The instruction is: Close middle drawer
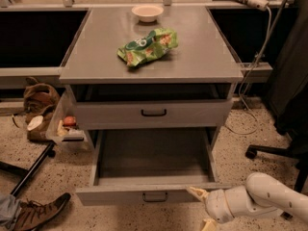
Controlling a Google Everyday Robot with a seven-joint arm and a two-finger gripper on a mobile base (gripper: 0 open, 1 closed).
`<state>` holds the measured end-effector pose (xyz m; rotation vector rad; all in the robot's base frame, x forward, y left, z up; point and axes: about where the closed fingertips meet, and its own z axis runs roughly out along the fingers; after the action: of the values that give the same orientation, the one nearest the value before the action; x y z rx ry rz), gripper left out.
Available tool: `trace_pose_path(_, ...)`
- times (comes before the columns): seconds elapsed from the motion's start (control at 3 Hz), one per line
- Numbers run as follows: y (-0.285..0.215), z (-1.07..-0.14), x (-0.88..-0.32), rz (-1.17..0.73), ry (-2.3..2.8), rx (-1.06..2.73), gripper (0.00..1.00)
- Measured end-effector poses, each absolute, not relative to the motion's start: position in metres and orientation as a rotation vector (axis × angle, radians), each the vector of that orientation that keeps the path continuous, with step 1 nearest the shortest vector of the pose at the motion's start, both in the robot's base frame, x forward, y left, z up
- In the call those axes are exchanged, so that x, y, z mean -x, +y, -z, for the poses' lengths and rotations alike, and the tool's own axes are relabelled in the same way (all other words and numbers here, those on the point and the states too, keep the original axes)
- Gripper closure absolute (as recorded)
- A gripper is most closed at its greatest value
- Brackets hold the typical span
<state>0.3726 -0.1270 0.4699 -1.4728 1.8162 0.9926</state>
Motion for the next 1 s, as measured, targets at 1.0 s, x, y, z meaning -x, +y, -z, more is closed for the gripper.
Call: trace_pose_path(1.0,-0.125,-0.435,-0.377,-1.037,1.863,1.483,0.0)
